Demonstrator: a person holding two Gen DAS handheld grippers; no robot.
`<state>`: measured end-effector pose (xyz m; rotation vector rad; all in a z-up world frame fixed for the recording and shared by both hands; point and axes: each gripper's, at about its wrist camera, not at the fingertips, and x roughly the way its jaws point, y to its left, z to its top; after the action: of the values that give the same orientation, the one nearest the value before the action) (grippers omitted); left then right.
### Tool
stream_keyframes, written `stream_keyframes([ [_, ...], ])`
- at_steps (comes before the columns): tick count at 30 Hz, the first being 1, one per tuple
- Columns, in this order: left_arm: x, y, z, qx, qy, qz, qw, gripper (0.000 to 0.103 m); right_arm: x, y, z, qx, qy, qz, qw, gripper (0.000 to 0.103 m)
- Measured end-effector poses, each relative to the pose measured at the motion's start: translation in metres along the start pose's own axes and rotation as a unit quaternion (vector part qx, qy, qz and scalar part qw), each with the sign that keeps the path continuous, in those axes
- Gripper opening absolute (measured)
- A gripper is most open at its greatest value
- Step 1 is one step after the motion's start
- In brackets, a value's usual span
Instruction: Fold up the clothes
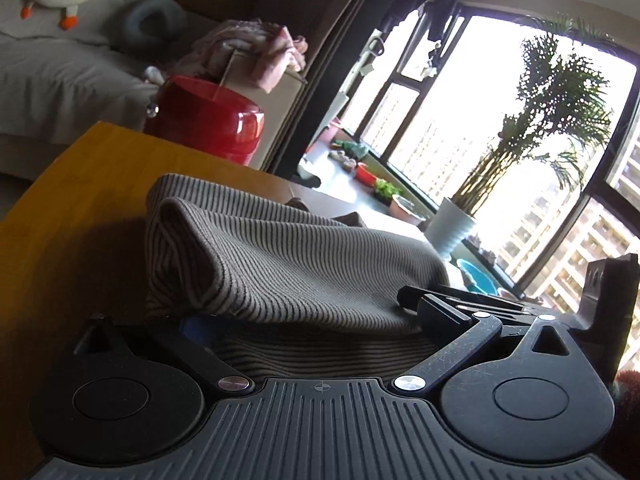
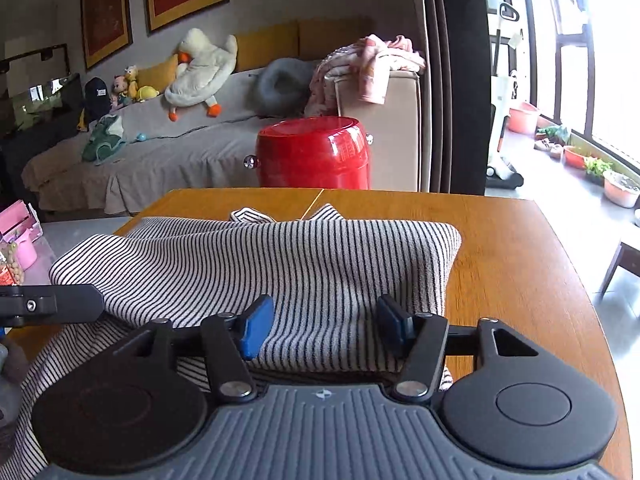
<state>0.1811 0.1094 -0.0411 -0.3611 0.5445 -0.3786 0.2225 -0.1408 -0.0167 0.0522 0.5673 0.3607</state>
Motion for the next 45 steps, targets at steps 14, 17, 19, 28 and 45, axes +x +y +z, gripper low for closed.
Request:
stream_keyframes([
  [14,0.005,0.018,0.033,0.02,0.007,0.128,0.9915,0.097,-0.017,-0.024,-0.002,0.078,-0.052,0.036,0.995,0.071],
  [17,0.013,0.015,0.027,0.034,0.02,0.133,0.9904,0.079,-0.02,-0.03,-0.003,0.094,-0.063,0.044,0.993,0.076],
  [19,0.016,0.007,0.024,0.061,0.017,0.141,0.988,0.071,-0.021,-0.032,-0.003,0.101,-0.069,0.049,0.991,0.079],
  [28,0.007,-0.03,0.015,0.177,-0.023,0.183,0.9668,0.031,-0.024,-0.035,-0.004,0.111,-0.082,0.06,0.989,0.083],
  [45,0.003,-0.03,0.026,0.211,-0.045,0.198,0.9562,0.01,-0.026,-0.035,-0.006,0.117,-0.089,0.063,0.987,0.085],
])
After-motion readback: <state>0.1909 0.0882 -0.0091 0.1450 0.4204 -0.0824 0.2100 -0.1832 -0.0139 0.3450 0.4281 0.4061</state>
